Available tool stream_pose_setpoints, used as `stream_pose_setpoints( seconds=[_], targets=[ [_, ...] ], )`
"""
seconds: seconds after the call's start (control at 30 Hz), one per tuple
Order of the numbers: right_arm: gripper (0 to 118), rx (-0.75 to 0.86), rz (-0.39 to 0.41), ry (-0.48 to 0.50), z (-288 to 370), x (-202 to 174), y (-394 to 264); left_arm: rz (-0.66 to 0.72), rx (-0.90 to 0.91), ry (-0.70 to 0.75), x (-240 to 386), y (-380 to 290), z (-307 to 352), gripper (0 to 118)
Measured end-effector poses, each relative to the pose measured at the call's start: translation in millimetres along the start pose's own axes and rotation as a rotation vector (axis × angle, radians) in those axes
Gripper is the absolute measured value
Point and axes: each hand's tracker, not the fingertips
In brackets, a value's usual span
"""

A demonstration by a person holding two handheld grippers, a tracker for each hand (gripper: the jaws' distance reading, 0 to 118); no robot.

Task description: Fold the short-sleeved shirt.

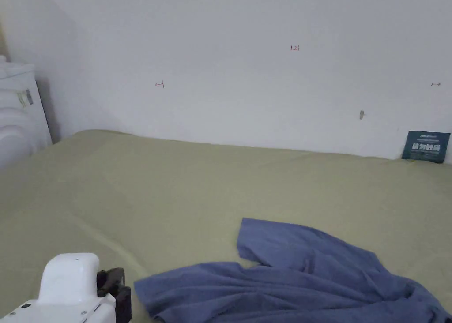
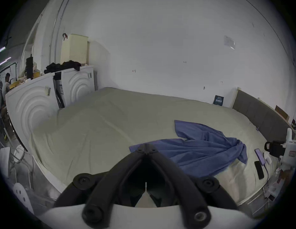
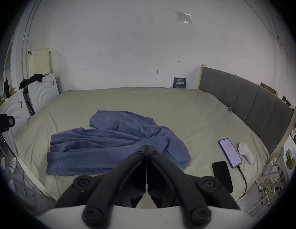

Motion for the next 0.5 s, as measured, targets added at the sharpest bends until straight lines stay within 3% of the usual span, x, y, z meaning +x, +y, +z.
stream_pose_setpoints(
  seconds=[0.17, 0.27, 0.3, 0.37, 0.4, 0.5],
  targets=[
    [3, 0.013, -0.036, 0.024, -3.5, 4.8, 6.2, 0.019, -0.144, -0.061, -20.8, 24.5, -83.3, 0],
    [3, 0.009, -0.045, 0.024, -10.6, 8.5, 8.8, 0.052, -0.238, -0.267, -43.5, 40.5, -157.5, 7],
    [3, -0.001, -0.039, 0.023, -15.6, 10.5, 9.5, 0.068, -0.291, -0.305, -48.7, 43.0, -180.7, 23],
    [3, -0.020, -0.031, 0.023, -25.2, 15.4, 9.6, 0.092, -0.391, -0.333, -55.0, 40.5, -222.7, 103],
    [3, -0.039, -0.031, 0.020, -30.1, 18.3, 10.3, 0.069, -0.470, -0.327, -55.4, 36.6, -238.7, 118],
    [3, -0.053, -0.033, -0.008, -41.2, 28.0, 9.7, -0.059, -0.486, -0.234, -46.8, 29.8, -266.3, 117]
  ],
)
